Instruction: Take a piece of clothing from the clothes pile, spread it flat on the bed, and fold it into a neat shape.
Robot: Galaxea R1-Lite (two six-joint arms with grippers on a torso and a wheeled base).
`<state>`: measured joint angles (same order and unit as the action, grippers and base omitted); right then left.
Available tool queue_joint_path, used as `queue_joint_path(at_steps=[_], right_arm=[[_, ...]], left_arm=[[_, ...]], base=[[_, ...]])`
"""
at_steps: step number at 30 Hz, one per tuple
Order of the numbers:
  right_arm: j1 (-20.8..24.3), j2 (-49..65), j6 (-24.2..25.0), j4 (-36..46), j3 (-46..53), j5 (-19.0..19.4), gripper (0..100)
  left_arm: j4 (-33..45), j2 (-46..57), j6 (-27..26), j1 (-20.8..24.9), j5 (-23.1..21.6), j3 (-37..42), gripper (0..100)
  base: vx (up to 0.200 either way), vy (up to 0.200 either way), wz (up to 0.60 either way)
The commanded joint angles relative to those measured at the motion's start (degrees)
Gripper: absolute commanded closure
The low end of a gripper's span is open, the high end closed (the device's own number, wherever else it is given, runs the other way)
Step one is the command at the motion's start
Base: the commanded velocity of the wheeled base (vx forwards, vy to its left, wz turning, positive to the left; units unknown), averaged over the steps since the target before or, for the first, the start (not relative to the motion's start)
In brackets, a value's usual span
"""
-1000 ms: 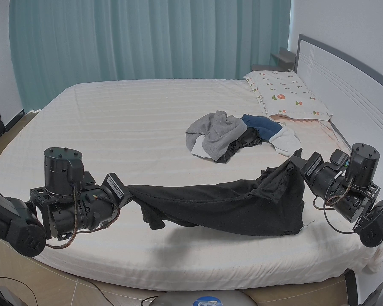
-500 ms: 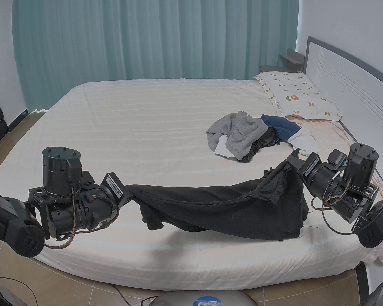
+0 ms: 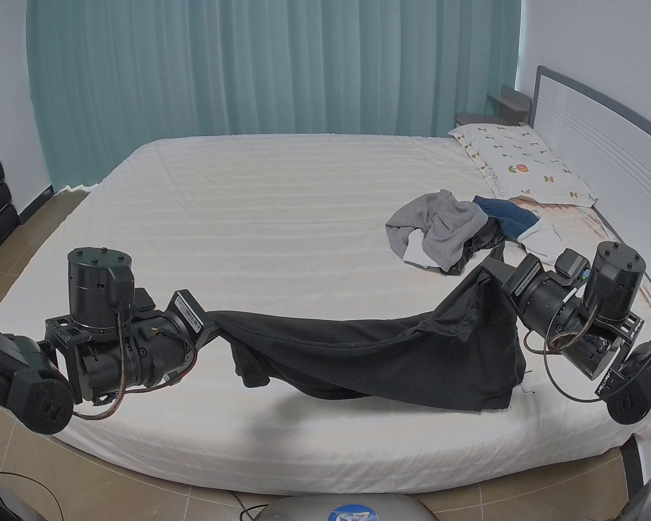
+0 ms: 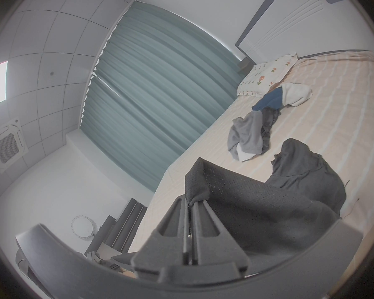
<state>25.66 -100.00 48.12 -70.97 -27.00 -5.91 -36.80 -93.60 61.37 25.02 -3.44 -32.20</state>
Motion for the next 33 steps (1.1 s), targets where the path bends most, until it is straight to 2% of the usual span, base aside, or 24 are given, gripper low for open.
queue_joint_path(at_steps=[1, 33], right_arm=[[0.7, -0.7, -0.2, -1.6, -0.8, 0.1, 100], [1.1, -0.1, -1.0, -1.7, -1.0, 0.3, 100]], left_arm=[[0.0, 0.2, -0.1, -0.7, 0.0, 0.0, 100], [0.2, 1.6, -0.2, -1.7, 0.0, 0.1, 100]], base=[[0.0, 0.2, 0.0], [0.0, 0.2, 0.0]])
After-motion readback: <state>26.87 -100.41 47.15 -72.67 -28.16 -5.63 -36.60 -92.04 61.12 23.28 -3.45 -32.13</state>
